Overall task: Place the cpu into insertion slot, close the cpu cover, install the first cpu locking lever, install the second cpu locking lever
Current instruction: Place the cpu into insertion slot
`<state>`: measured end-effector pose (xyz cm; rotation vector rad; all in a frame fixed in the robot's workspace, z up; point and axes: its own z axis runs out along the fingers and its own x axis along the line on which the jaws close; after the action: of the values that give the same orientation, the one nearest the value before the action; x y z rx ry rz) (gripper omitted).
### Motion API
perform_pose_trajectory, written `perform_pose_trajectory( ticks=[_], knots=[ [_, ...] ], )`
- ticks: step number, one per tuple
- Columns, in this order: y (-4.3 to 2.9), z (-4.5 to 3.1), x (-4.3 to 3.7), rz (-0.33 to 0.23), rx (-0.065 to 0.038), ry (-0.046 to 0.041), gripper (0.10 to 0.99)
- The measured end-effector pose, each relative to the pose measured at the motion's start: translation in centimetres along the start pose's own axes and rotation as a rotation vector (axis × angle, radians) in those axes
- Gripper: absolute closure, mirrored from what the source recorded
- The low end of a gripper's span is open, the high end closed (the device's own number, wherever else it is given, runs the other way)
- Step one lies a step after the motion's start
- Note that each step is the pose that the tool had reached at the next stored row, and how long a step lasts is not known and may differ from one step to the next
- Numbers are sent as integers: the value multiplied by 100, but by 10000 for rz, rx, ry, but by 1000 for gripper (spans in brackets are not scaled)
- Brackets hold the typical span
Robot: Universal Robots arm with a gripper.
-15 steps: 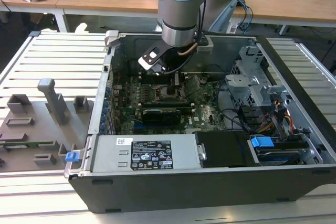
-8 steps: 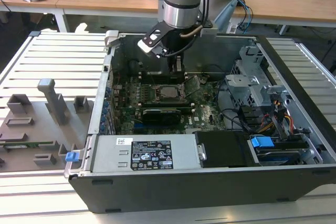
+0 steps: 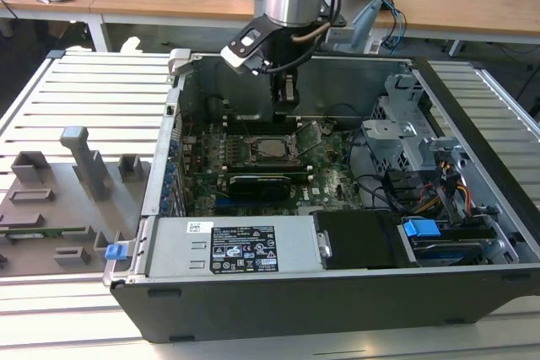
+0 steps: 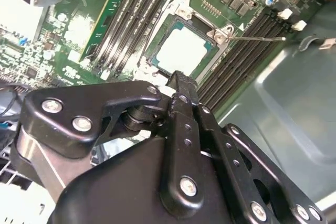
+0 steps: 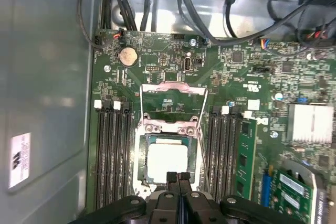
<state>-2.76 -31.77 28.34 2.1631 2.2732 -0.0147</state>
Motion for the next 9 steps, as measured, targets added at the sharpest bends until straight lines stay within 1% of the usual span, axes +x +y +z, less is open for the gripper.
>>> perform_pose_trajectory(
  ticks=[2, 4, 6, 9],
  knots=[
    [0, -109, -1, 0, 1, -34, 980],
    [-1, -182, -2, 0, 3, -56, 980],
    [-1, -228, -2, 0, 4, -69, 980],
    [-1, -229, -2, 0, 4, -70, 980]
  ],
)
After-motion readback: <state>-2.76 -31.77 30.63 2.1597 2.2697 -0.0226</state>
